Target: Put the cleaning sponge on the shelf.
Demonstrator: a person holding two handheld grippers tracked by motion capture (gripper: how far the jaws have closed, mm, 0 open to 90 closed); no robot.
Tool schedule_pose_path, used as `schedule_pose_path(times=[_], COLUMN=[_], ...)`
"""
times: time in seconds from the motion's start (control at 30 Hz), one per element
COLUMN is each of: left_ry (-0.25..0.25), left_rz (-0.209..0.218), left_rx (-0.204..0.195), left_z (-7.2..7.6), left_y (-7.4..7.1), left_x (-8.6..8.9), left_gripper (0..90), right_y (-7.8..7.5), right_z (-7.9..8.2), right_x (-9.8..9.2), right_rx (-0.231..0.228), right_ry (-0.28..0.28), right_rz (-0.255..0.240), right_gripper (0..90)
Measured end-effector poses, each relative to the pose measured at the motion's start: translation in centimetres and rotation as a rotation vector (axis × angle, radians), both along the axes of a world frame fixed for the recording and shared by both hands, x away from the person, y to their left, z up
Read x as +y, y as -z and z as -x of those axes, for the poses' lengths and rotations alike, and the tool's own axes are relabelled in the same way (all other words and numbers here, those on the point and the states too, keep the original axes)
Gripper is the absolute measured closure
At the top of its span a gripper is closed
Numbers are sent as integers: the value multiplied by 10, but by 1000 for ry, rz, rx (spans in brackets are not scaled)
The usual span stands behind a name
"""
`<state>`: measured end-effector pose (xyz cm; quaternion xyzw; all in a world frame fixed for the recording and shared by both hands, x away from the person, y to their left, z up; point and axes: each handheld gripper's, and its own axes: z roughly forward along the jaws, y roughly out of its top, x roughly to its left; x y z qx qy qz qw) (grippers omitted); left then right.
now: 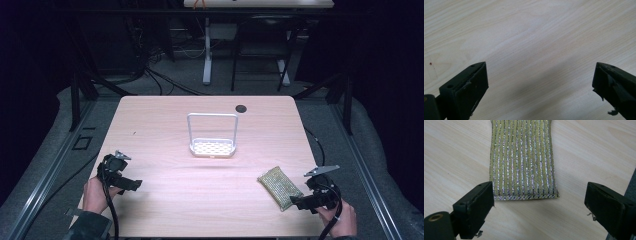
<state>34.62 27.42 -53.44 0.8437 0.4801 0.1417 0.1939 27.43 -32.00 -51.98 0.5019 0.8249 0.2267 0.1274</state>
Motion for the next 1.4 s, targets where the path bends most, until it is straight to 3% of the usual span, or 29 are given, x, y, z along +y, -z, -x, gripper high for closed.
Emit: schedule_pose_path(times=[0.27, 0.37, 0.6, 0.9, 1.07, 1.17, 1.4], left_ry=[10, 10, 15, 22, 23, 24, 17], left_rz=[-2, -3, 8, 8, 8, 11, 13], left_rx=[9, 7, 15, 24, 26, 26, 40], left_z=[-1, 0, 0, -1, -1, -1, -1], left_y=[1, 2, 2, 2, 3, 3, 4], left_x=[-1, -2, -2, -3, -3, -2, -1], left_gripper=[1, 1, 1, 1, 1, 1, 1], right_y=[0, 1, 4, 14, 18, 15, 25], right_z=[-3, -5, -14, -24, -26, -27, -31], right_x=[8, 12, 25, 44, 45, 42, 39], right_rx=[10, 11, 13, 50, 60, 34, 91], right_ry=[-48, -62, -110, -200, -193, -168, -137], right_rz=[10, 24, 51, 82, 94, 84, 88], right_gripper=[51, 0, 0, 25, 74, 104, 197])
